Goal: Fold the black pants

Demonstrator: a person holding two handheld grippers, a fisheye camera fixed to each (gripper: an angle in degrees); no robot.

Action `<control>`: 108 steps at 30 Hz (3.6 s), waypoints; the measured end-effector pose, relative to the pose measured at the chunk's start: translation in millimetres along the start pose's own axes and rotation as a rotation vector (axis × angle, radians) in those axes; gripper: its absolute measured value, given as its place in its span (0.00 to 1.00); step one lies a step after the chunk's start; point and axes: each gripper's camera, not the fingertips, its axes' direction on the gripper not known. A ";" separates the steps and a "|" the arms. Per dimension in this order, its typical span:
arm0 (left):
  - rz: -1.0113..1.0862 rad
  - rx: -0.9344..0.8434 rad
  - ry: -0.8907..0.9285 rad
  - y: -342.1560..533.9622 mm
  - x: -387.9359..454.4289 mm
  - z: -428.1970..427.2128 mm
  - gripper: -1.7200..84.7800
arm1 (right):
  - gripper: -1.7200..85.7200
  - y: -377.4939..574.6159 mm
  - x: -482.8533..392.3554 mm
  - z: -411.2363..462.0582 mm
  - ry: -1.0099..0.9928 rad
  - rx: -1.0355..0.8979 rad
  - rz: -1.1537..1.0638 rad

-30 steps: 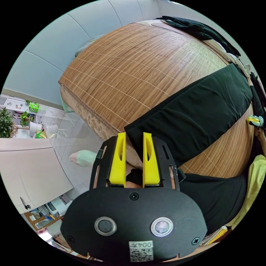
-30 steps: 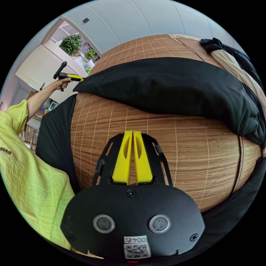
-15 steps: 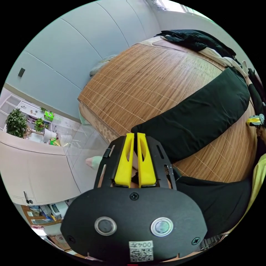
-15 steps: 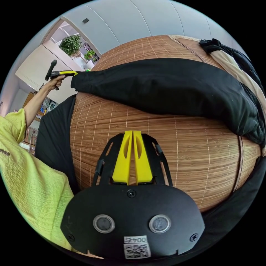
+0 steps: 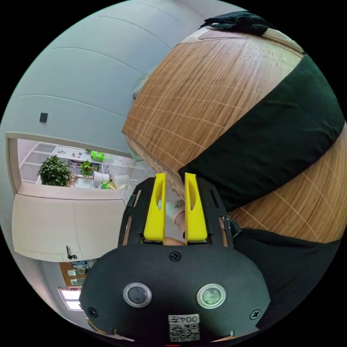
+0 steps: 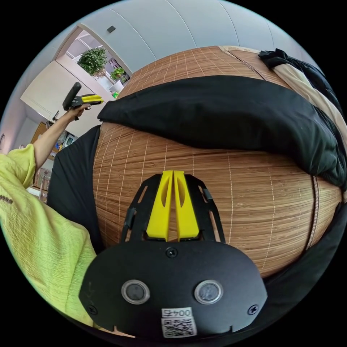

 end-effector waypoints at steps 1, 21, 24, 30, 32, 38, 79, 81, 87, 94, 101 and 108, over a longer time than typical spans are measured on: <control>0.021 0.027 0.009 -0.8 12.2 -11.4 0.07 | 0.02 1.7 -5.1 -1.4 0.026 0.003 -0.007; 0.152 -0.004 -0.029 -73.9 251.1 -76.9 0.02 | 0.13 -71.8 -24.2 0.5 0.309 -0.054 0.026; 0.110 0.094 -0.004 -72.9 261.9 -115.8 0.02 | 0.13 -64.6 -33.0 -23.0 0.313 0.012 -0.001; 0.278 0.312 -0.012 -65.7 379.7 -216.9 0.03 | 0.13 -0.2 -3.9 -72.7 0.454 0.112 0.015; 0.328 0.344 -0.013 -71.5 423.7 -243.6 0.03 | 0.15 1.8 3.1 -75.5 0.449 0.090 -0.040; 0.397 0.376 0.098 -113.1 524.4 -306.2 0.05 | 0.18 -14.4 -32.4 -41.3 0.685 -0.050 -0.564; 0.222 0.422 0.309 -304.1 680.4 -379.3 0.11 | 0.06 -158.1 259.5 -109.8 0.050 0.182 -0.141; 0.231 0.425 0.282 -303.2 690.1 -385.2 0.09 | 0.07 -185.3 265.3 -82.9 0.123 0.061 -0.147; 0.390 0.504 0.156 -282.0 723.3 -408.0 0.06 | 0.05 -228.2 280.9 8.5 0.334 -0.208 -0.185; 0.649 0.571 -0.223 -232.8 809.6 -405.1 0.04 | 0.02 -245.2 310.8 24.5 0.224 -0.183 -0.120; 0.482 0.546 -0.088 -243.3 775.2 -429.1 0.05 | 0.01 -241.9 335.0 31.9 0.139 -0.118 -0.073; 0.549 0.612 -0.259 -236.1 781.9 -435.9 0.10 | 0.01 -238.6 349.0 40.3 0.095 -0.090 -0.042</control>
